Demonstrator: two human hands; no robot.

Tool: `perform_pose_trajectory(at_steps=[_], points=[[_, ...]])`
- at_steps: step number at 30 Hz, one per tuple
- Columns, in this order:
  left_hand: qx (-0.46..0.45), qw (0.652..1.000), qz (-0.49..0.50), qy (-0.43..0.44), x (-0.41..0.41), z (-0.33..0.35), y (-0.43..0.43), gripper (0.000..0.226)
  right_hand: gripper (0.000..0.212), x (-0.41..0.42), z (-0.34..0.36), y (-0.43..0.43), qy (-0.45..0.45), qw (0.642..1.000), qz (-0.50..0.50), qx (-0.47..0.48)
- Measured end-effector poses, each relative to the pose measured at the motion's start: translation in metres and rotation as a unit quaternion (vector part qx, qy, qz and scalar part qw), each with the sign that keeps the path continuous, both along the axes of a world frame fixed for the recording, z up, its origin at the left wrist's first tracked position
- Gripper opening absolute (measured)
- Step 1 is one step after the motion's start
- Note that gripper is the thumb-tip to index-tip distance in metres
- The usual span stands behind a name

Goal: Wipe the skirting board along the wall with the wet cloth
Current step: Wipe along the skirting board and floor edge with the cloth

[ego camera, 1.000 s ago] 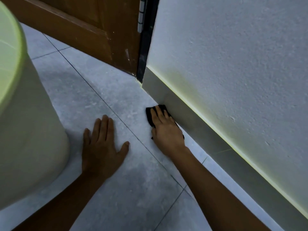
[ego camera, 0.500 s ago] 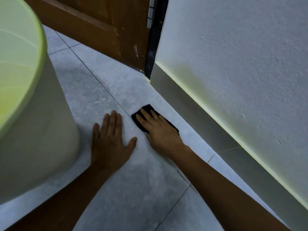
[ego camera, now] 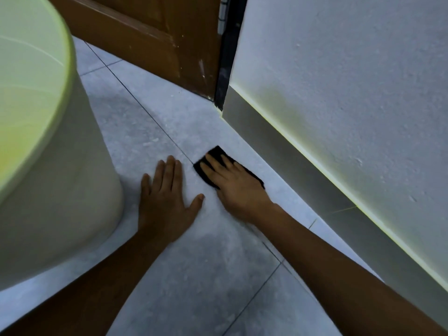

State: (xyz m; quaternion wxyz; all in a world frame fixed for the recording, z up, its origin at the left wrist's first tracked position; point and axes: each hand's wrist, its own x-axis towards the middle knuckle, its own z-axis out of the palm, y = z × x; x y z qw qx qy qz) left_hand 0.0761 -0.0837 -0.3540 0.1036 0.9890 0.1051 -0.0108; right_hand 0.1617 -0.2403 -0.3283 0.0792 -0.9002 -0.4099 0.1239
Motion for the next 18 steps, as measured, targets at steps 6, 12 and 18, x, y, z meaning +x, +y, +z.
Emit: perform_pose_trajectory(at_steps=[6,12,18], points=[[-0.001,1.0,0.003,0.0,-0.001,0.001,-0.002,0.089,0.066,0.04,-0.001,-0.009,-0.011,0.994,-0.1,-0.039],[0.01,1.0,-0.001,0.017,0.001,0.0,-0.001,0.091,0.065,0.017,0.001,0.027,0.006,0.993,-0.114,-0.004],[-0.019,1.0,-0.015,0.008,-0.003,0.005,-0.01,0.082,0.066,-0.056,0.004,-0.064,0.02,0.989,-0.143,-0.002]])
